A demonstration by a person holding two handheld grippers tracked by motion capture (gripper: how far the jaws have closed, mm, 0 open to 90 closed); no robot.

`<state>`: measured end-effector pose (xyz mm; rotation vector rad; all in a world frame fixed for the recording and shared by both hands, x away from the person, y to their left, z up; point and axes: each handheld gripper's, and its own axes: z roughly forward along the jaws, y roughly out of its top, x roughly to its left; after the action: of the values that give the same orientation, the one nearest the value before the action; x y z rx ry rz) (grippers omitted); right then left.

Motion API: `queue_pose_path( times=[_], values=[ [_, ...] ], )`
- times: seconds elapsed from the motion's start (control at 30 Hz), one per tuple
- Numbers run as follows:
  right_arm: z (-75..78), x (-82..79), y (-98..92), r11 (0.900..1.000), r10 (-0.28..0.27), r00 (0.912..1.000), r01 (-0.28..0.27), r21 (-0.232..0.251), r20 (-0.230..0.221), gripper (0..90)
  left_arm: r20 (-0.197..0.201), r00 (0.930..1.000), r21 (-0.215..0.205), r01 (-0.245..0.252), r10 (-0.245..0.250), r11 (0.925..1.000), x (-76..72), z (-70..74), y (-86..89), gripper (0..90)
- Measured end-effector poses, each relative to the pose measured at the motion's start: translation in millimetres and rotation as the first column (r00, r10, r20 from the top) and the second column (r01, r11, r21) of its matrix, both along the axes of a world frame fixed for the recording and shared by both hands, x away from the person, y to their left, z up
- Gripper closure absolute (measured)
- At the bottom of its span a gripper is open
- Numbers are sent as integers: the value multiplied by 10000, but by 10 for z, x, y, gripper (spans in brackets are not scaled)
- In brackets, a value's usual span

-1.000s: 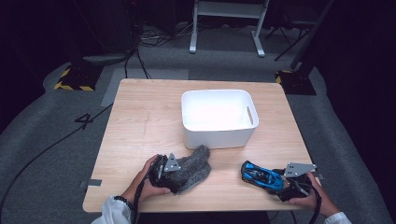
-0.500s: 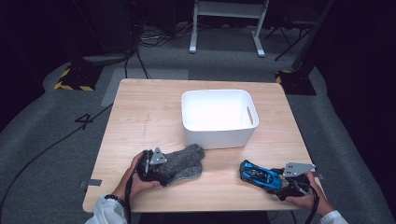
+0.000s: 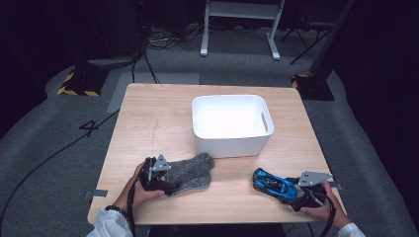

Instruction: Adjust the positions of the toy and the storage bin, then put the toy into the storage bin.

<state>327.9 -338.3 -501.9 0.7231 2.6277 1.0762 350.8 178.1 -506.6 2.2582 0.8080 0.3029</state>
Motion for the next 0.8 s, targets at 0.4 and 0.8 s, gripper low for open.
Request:
queue_pose_path(
  times=[0.4,0.8],
  values=[
    [1,-4,-8,9999,166,9998,-166,24,106,225,1,10000,58,81,-81,10000,23,-1,-13,123],
    [123,-43,2,9976,210,9986,-241,655,485,244,-35,10000,113,63,-63,9999,52,-3,-44,93]
  ],
)
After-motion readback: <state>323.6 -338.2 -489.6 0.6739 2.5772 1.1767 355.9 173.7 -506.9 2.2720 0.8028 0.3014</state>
